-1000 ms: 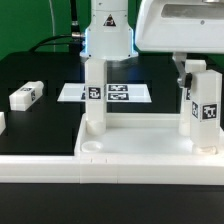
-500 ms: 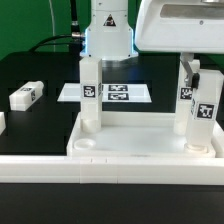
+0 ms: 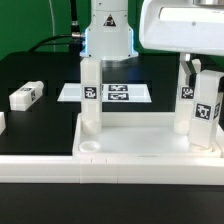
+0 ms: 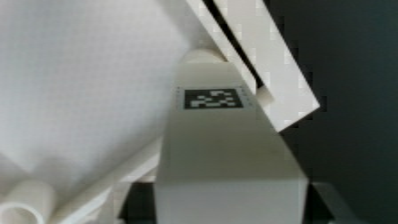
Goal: Assemble desk
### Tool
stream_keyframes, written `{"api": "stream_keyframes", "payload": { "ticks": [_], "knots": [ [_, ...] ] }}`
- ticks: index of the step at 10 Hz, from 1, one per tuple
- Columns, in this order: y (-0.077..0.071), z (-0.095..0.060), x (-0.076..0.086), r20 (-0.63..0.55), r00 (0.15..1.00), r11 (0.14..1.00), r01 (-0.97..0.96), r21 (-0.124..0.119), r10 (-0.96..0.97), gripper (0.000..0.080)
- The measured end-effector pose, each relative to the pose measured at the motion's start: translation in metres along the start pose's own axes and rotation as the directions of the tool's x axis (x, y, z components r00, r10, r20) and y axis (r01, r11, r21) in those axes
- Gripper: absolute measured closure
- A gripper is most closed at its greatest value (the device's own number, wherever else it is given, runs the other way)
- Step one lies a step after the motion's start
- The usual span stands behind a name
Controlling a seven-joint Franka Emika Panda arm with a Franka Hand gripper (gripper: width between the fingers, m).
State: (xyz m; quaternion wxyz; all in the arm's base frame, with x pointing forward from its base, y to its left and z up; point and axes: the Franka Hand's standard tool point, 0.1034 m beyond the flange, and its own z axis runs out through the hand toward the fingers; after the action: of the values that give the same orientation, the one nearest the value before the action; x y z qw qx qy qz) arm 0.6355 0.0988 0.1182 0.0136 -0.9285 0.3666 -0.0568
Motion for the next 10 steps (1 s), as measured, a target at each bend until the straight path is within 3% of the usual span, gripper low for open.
{"api": "stream_keyframes", "payload": {
  "ticks": [6,9,10],
  "knots": [
    [-0.0001,0.0007,0.0006,0.005,0.901,0.900,-0.435,0.007,0.435,0.0505],
    [-0.0005,0.0008,-0.0001,0.006,0.868,0.868,-0.496,0.007,0.496,0.0505],
    [-0.0006,0.0008,-0.0002,0.005,0.884,0.884,-0.467,0.007,0.467,0.0323]
  ]
}}
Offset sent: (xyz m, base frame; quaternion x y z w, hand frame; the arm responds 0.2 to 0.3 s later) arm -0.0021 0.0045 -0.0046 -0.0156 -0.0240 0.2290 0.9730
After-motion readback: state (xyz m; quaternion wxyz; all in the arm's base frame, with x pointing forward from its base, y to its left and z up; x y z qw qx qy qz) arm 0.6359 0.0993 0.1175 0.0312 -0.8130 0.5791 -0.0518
